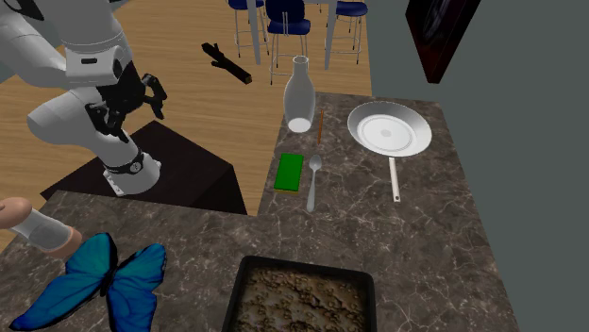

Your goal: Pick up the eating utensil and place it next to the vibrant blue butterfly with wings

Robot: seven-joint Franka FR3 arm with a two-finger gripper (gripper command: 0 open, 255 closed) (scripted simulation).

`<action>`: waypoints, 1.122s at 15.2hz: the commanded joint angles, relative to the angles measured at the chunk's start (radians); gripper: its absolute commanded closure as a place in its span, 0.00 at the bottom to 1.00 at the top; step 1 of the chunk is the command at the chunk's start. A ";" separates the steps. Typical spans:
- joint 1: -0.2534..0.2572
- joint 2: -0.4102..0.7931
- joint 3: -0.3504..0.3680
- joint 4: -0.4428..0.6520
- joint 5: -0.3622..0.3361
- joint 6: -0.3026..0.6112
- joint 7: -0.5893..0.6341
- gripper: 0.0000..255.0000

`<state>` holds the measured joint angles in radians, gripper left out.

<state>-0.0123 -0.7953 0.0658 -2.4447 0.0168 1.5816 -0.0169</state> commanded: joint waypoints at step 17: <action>0.078 0.474 0.171 0.112 0.039 0.467 0.075 0.00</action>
<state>0.0638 -0.3560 0.2279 -2.3462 0.0597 2.0202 0.0541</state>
